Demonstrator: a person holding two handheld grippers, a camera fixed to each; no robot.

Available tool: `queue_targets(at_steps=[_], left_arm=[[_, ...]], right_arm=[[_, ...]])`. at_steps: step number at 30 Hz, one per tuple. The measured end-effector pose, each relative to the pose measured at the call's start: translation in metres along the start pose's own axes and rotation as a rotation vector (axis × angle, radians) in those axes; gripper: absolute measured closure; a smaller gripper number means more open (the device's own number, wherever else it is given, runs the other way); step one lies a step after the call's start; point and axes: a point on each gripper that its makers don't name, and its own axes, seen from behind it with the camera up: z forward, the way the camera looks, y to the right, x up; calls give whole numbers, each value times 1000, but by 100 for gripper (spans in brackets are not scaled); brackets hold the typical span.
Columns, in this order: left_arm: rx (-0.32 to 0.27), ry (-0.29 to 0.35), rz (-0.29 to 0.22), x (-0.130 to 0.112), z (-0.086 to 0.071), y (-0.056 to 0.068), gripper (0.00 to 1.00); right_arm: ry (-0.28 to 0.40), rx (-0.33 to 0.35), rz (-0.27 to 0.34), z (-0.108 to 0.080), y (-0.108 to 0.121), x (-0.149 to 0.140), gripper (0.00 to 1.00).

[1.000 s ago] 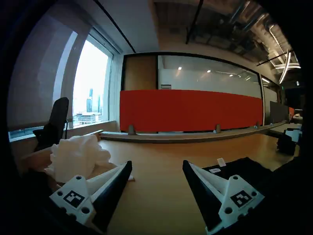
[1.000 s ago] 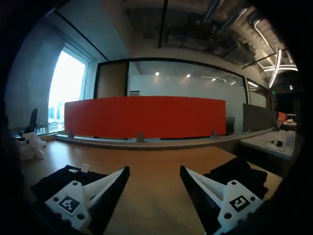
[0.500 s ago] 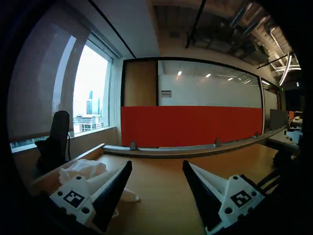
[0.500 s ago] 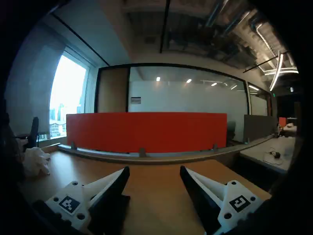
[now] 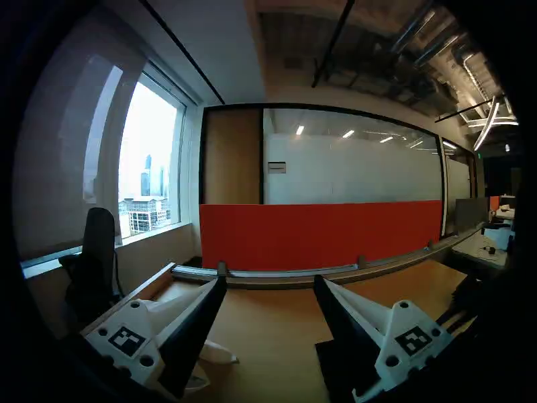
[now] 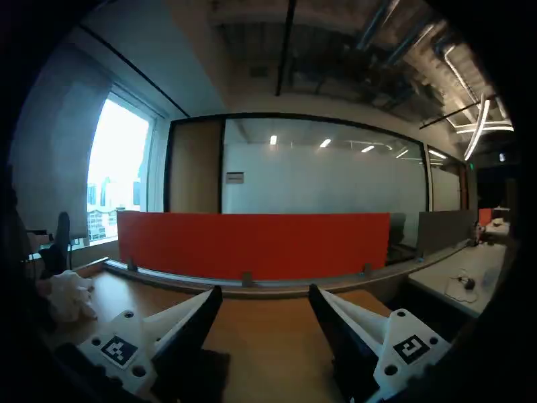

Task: Fold towel

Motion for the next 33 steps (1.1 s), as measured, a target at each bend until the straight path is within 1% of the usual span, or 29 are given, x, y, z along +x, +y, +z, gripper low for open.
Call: queue_targets(at_steps=[3, 6, 14, 18, 24, 33], left_arm=[[-3, -7, 7, 5, -2, 1, 4], [-11, -19, 16, 5, -3, 3, 4], [-68, -76, 68, -2, -4, 14, 4], [-107, -107, 83, -6, -4, 21, 4], [-178, -154, 100, -15, -7, 34, 4], [-273, -214, 126, -30, -16, 54, 4]], right_arm=[[0, -3, -13, -1, 0, 7, 0], [-4, -6, -28, -1, -1, 10, 0], [-34, 28, -63, -2, -10, 12, 0], [-58, 80, -86, -3, -20, 12, 0], [-110, 192, -117, -5, -41, 4, 0], [-176, 304, -161, -11, -62, -11, 0]])
